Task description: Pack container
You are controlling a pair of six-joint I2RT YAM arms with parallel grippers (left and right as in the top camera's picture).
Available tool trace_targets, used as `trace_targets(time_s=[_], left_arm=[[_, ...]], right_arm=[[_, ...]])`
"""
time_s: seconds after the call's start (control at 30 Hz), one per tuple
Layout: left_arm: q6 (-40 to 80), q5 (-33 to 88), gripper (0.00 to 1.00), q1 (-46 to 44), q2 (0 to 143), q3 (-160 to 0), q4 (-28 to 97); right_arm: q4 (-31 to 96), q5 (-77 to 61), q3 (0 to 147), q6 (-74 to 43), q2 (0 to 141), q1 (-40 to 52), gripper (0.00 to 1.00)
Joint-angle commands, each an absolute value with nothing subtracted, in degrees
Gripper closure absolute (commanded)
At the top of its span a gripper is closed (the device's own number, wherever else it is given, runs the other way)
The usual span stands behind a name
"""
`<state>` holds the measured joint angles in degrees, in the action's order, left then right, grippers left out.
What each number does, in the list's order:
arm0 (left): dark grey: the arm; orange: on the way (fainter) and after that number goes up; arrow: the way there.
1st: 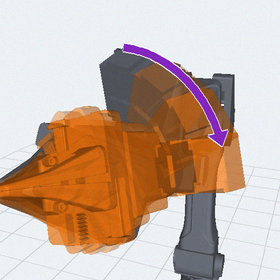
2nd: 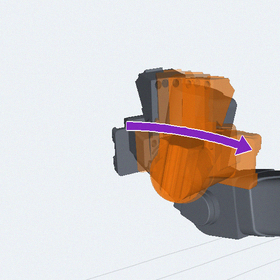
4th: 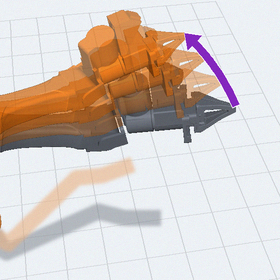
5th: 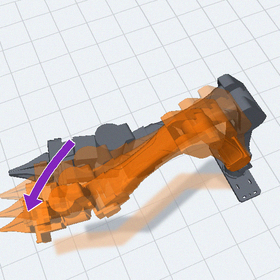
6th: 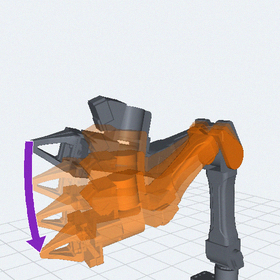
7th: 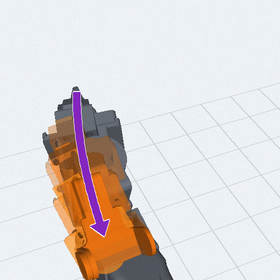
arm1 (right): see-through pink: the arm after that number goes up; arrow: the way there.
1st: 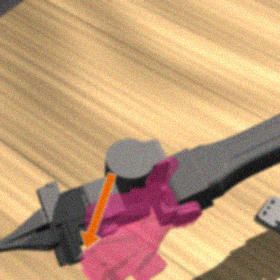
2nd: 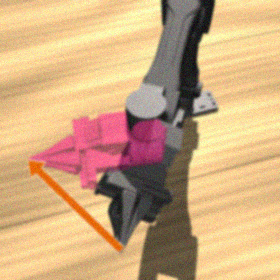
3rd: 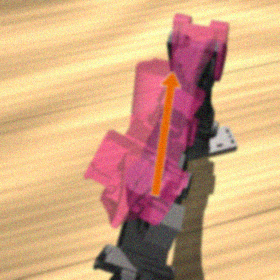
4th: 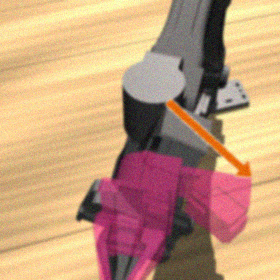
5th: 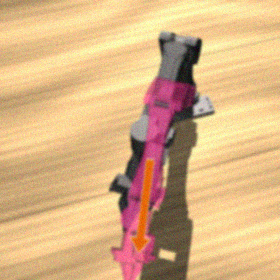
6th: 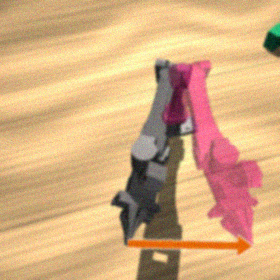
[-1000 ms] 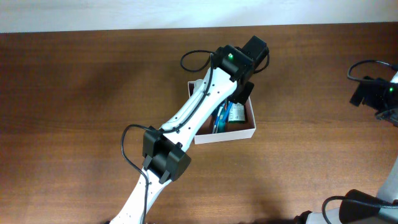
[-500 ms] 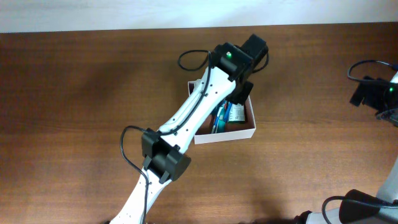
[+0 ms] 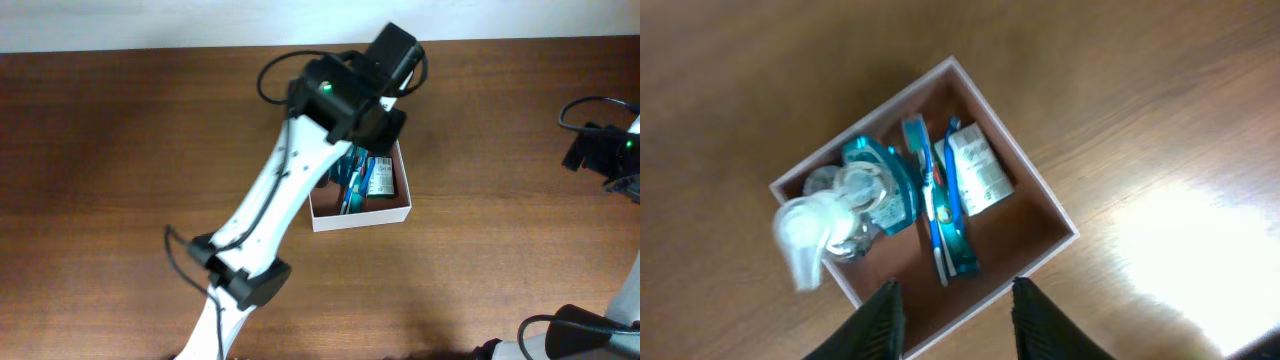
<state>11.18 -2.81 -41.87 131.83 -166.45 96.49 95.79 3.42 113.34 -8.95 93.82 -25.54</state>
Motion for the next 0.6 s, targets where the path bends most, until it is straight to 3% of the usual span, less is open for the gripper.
trace_targets(time_s=[0.0,0.13,0.57], left_arm=[[8.88,-2.37,0.53,-41.95,123.90,-167.92,96.71],[6.26,-3.44,0.01,-41.95,115.96,-164.81,96.71],[13.08,-9.58,0.01,-41.85,80.51,-129.21,96.71]], right_arm=[[95.61,3.27,113.43,-8.84,93.23,-25.89,0.01],[95.61,3.27,113.43,-8.84,93.23,-25.89,0.01],[95.61,3.27,113.43,-8.84,93.23,-25.89,0.02]])
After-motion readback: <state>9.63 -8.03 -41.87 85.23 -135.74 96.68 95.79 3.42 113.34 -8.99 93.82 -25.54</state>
